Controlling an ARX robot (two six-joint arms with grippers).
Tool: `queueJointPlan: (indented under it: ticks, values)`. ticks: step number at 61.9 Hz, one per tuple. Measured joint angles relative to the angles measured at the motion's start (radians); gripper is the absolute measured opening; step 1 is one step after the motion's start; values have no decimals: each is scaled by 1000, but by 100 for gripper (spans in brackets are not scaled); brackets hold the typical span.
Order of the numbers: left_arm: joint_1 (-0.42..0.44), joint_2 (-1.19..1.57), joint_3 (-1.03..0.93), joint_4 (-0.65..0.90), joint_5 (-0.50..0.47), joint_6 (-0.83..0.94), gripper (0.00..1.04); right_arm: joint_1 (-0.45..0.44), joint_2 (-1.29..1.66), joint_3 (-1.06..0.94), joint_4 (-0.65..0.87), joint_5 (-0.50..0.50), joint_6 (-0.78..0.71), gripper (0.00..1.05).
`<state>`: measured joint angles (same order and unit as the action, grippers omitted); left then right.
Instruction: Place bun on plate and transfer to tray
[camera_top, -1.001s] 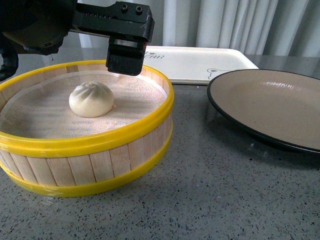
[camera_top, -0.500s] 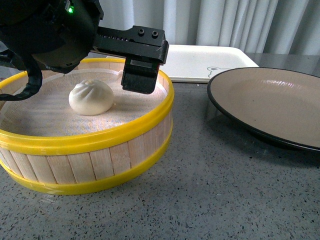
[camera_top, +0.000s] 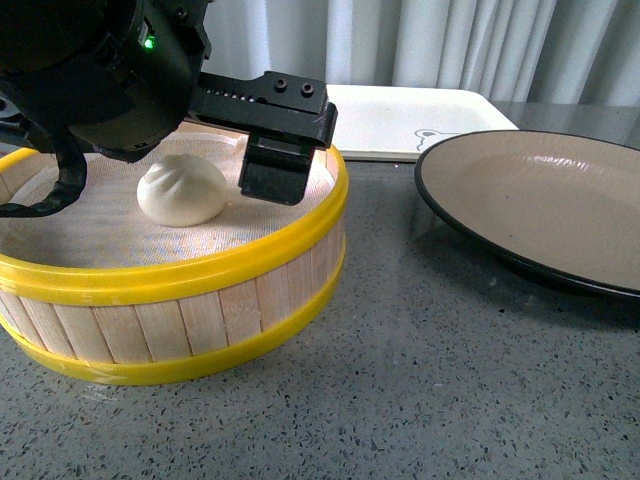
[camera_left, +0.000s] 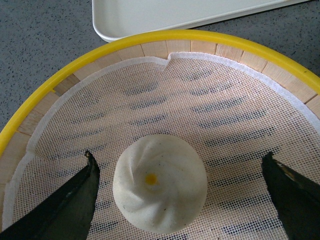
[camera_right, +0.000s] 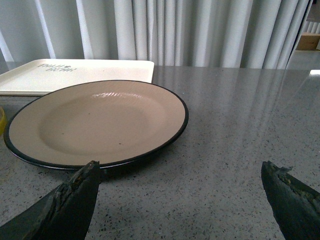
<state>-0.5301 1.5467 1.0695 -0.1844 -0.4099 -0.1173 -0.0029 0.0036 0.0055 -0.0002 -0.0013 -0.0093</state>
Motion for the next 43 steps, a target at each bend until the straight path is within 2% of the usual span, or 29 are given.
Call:
queueJointPlan:
  ticks: [14,18,26,32,43]
  values:
    - [2,0,-6,-4,0,0,58,0,0,0,0,0,0,96]
    - [2,0,-8,-4,0,0,44,0,0,0,0,0,0,96]
    - [3,0,-8,-4,-3,0,24,0,0,0,0,0,0,96]
    - [3,-1,-8,-8,-4,3,4,0,0,0,0,0,0,96]
    - [10,-16,0,-28,-7,10,4,0,0,0,0,0,0,96]
